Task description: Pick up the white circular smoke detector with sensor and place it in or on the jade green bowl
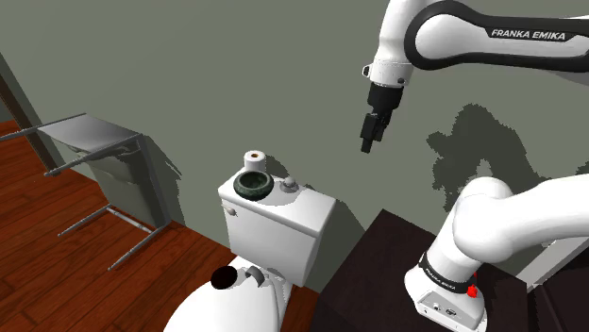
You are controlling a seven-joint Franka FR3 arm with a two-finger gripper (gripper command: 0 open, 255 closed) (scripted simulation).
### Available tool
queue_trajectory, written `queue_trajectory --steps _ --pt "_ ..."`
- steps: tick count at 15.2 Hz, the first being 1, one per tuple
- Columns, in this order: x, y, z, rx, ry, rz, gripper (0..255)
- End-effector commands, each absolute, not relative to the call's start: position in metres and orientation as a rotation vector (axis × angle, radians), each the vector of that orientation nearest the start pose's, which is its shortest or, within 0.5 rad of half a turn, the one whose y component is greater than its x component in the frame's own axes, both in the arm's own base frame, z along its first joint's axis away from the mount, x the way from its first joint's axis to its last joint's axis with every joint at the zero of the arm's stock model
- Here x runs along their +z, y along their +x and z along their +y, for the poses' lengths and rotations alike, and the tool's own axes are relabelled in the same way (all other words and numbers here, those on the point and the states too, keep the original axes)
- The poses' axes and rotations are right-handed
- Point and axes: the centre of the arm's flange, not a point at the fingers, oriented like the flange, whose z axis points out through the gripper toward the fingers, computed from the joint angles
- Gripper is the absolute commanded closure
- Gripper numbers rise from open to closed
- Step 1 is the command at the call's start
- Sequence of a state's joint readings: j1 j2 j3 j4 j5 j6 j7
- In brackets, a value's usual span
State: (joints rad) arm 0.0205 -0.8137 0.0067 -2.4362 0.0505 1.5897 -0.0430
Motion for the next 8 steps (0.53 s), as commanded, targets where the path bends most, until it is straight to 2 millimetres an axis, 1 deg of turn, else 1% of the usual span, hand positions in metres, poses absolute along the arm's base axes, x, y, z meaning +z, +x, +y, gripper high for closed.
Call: queue_trajectory --steps 1,8 --pt "0.563 0.299 0.014 0.05 -3.094 -0.102 0" --pt "0.5 0.362 -0.007 0.044 -3.102 -0.118 0"
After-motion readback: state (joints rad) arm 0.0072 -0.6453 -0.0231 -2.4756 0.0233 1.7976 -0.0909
